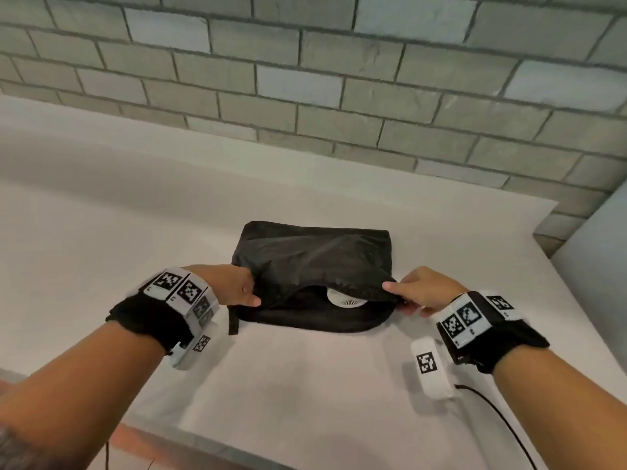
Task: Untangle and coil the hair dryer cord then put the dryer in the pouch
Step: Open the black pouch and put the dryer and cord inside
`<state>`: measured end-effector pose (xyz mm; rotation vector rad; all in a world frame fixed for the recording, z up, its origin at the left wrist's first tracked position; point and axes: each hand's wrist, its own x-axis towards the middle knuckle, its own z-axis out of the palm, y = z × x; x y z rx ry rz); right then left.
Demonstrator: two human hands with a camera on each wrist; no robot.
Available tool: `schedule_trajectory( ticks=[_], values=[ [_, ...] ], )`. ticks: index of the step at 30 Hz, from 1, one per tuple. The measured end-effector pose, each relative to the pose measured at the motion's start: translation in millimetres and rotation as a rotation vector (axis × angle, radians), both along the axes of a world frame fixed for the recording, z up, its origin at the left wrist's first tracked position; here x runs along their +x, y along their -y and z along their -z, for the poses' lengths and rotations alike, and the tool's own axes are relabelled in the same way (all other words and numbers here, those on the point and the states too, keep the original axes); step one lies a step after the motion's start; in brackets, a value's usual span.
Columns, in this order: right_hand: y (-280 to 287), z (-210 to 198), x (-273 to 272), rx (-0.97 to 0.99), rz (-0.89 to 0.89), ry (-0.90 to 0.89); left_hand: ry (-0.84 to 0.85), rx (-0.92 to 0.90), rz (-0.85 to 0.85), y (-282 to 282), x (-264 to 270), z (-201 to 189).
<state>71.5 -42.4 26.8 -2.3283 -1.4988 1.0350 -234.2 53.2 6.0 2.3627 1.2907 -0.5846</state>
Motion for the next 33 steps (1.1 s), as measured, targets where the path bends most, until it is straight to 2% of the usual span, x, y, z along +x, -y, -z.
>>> schedule_trajectory(
  ticks=[3,6,7,9,12,14,19,26,28,33],
  values=[
    [8.1,0.5,-0.9,-0.002,0.078,-0.125,-0.061,0.084,-0.072,-6.1,7.6,-2.3],
    [17.1,0.4,0.6,-0.017,0.146,-0.323,-0.185,0.217,-0.115,-8.4,6.5,-3.4],
    [20.3,0.4,1.3,-0.016,0.168,-0.379,-0.176,0.248,-0.145,-5.9,9.5,-7.8],
    [26.3,-0.9,1.8,-0.001,0.206,-0.470,-0.082,0.295,-0.149,7.9,27.8,-24.5],
    [32.0,-2.1,0.6,0.015,0.221,-0.578,0.248,0.381,-0.053,52.3,79.8,-52.3],
    [34.5,-3.0,-0.8,0.025,0.222,-0.641,0.395,0.321,-0.002,84.6,114.8,-54.7],
    [39.8,-3.1,-6.3,0.121,0.273,-0.748,0.483,0.234,0.016,113.3,156.9,-30.3],
    [38.3,6.3,-13.6,0.207,0.276,-0.709,0.454,0.257,-0.026,107.1,158.4,-24.0],
    [39.5,7.9,-11.6,0.198,0.270,-0.715,0.450,0.174,-0.048,104.6,154.4,-25.0],
    [43.4,10.6,-9.3,0.175,0.217,-0.766,0.760,-0.167,-0.264,94.8,133.6,-16.6]
  ],
)
